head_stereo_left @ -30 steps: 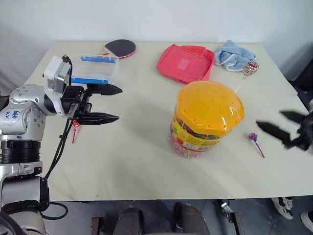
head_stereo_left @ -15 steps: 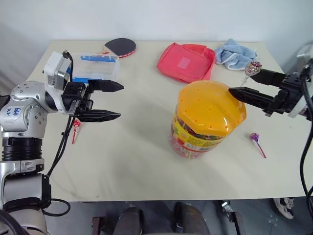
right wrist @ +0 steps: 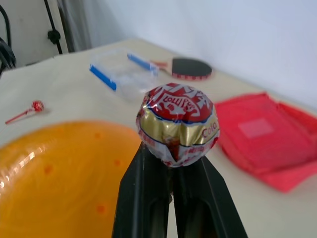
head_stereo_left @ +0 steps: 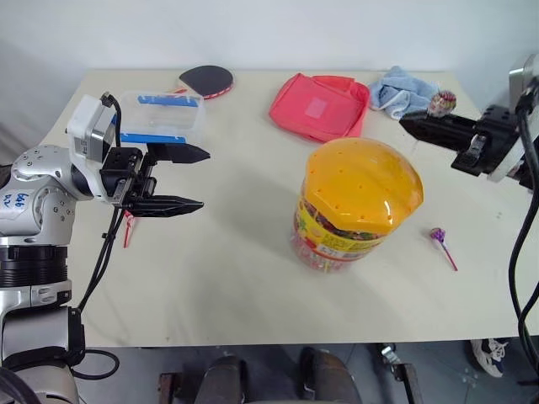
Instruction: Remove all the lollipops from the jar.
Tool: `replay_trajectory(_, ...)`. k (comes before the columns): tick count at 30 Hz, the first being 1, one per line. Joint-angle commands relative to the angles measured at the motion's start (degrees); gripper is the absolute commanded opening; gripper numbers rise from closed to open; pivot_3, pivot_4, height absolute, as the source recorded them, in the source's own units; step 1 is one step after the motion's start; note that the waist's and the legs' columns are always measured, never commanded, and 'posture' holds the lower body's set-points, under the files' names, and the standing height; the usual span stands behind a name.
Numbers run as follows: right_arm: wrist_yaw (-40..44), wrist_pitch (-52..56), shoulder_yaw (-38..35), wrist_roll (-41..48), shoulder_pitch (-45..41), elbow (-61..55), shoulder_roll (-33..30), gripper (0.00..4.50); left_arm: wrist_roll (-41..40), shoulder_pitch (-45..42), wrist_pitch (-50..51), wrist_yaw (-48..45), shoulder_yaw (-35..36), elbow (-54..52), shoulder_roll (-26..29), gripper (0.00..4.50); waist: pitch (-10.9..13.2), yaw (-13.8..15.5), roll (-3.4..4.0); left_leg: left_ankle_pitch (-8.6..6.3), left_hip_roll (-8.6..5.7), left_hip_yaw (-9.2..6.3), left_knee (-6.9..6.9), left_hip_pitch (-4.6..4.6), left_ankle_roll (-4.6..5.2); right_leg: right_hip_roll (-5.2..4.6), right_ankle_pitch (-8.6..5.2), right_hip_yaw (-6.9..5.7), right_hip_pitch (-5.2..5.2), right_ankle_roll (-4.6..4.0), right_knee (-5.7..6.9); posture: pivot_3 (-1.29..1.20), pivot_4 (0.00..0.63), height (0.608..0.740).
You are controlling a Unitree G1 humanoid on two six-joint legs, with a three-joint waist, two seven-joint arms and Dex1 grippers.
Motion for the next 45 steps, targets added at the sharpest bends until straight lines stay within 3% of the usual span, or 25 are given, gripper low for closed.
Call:
replay_trajectory(1, -0.8, -2.0, -1.6, -1.2, -3.9, 1.2, -1.0, 0.02, -0.8, -1.4, -0.8, -0.2, 1.2, -0.7, 0.1, 4.5, 0.0, 0.0, 0.0, -0.01, 0.0, 0.0, 0.0, -0.01, 0.01, 0.0, 0.0, 0.0, 0.0, 0.0, 0.0, 0.0, 0.15, 0.74)
replay_trajectory(7, -2.0, -4.6, -1.0, -10.2, -5.9, 10.4, -6.2, 0.02, -0.6, -1.8, -1.4, -0.1, 0.7, -0.4, -1.3, 4.5, 0.0, 0.3, 0.0, -0.02, -0.01, 0.02, 0.01, -0.05, 0.03, -0.01, 0.0, 0.0, -0.02, 0.0, -0.02, 0.0, 0.15, 0.74)
replay_trajectory(10, -1.5, -4.0, 2.8, -18.1, -1.4, 21.1, -11.8, 0.02, -0.2, -1.4, -1.5, 0.3, 0.6, -0.3, -1.5, 4.5, 0.0, 0.2, -0.01, -0.08, -0.02, 0.06, 0.02, -0.09, 0.1, -0.01, 0.02, 0.01, -0.02, 0.04, -0.1, 0.0, 0.15, 0.74)
replay_trajectory(14, -0.4, -3.6, 6.6, -24.5, 3.6, 31.8, -14.1, 0.02, -0.3, -0.7, -1.1, 1.0, 0.9, -0.7, -1.6, 4.5, 0.0, -0.3, -0.01, -0.1, -0.03, 0.17, 0.02, -0.08, 0.12, -0.01, 0.04, 0.07, -0.04, 0.07, -0.14, 0.0, 0.15, 0.74)
replay_trajectory(19, 0.8, -7.1, 9.9, -30.7, 8.2, 43.3, -12.9, 0.02, 0.9, 0.3, 1.2, 4.8, 0.7, 0.4, -1.2, 4.5, 0.1, -1.2, 0.14, -0.1, -0.01, 0.19, 0.0, -0.07, 0.1, -0.01, 0.03, 0.09, -0.05, 0.08, -0.13, 0.0, 0.15, 0.74)
replay_trajectory(24, -1.1, -13.2, 11.5, -36.0, 6.0, 57.2, -9.2, 0.02, 2.2, 2.2, 5.6, 11.1, 0.0, -1.7, -1.1, 4.5, 0.1, -1.7, 0.17, -0.08, 0.01, 0.19, -0.01, -0.03, 0.08, 0.0, 0.03, 0.1, -0.05, 0.09, -0.12, 0.0, 0.15, 0.74)
replay_trajectory(30, 0.3, -16.5, 11.4, -38.6, 4.9, 62.8, -6.4, 0.02, 2.0, 3.8, 4.6, 12.2, 0.3, -4.3, -1.3, 4.5, 0.1, -1.9, 0.27, -0.06, 0.01, 0.2, 0.0, -0.02, 0.05, 0.0, 0.03, 0.14, -0.05, 0.09, -0.08, 0.0, 0.15, 0.74)
replay_trajectory(38, 3.8, -15.5, 9.1, -37.5, 7.5, 58.3, -6.4, 2.54, 1.3, 6.2, 4.2, 11.0, 1.9, -5.1, -0.2, 4.5, 0.1, -1.5, 0.28, -0.06, 0.01, 0.21, 0.05, -0.01, 0.04, 0.0, 0.03, 0.15, -0.03, 0.09, -0.08, 0.0, 0.15, 0.74)
replay_trajectory(43, 6.2, -12.1, 3.4, -34.6, 16.7, 43.1, -8.3, 4.33, 0.3, 6.2, 2.8, 11.5, 3.4, -4.8, -1.1, 4.5, 0.1, -1.1, 0.31, -0.07, 0.01, 0.2, 0.05, -0.02, 0.02, 0.0, 0.04, 0.14, -0.03, 0.09, -0.07, 0.0, 0.15, 0.74)
replay_trajectory(45, 7.4, -10.1, 0.3, -32.5, 20.3, 36.5, -8.4, 4.49, -0.6, 6.0, 3.8, 12.2, 3.9, -4.5, -1.7, 4.5, 0.1, -1.0, 0.32, -0.08, 0.01, 0.19, 0.09, -0.01, 0.02, -0.01, 0.04, 0.14, -0.02, 0.1, -0.04, 0.0, 0.15, 0.74)
